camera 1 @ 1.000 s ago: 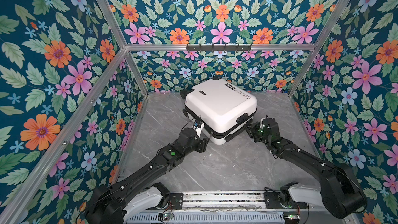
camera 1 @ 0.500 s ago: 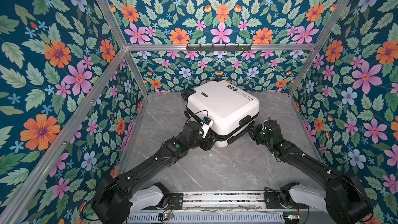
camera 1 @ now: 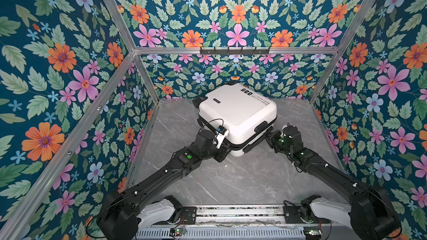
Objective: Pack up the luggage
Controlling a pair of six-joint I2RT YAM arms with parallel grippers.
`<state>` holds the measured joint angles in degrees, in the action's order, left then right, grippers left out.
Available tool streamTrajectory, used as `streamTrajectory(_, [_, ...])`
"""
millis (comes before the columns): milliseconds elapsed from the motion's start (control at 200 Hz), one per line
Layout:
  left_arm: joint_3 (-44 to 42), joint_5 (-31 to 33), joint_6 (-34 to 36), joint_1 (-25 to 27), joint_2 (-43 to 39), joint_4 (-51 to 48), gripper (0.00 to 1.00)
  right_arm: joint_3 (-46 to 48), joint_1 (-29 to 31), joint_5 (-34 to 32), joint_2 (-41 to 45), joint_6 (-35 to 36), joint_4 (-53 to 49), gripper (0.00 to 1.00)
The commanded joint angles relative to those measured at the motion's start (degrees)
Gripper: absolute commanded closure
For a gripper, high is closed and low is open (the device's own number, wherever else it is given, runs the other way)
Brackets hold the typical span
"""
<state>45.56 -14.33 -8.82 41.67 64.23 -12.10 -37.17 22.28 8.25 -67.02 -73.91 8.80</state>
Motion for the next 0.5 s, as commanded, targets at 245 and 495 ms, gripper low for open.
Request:
streamTrajectory(245, [3.0,4.5,2.4,-0.6,-4.4,-8.4,0.36,-3.9,0.4,1.9,1.4,1.1,14.2,1.0])
streamTrajectory(495, [8.3,2.4,3.1,-1.1,-0.1,-8.8,0.41,-5.7,0.8,1.5,3.3,0.9,12.9,1.0])
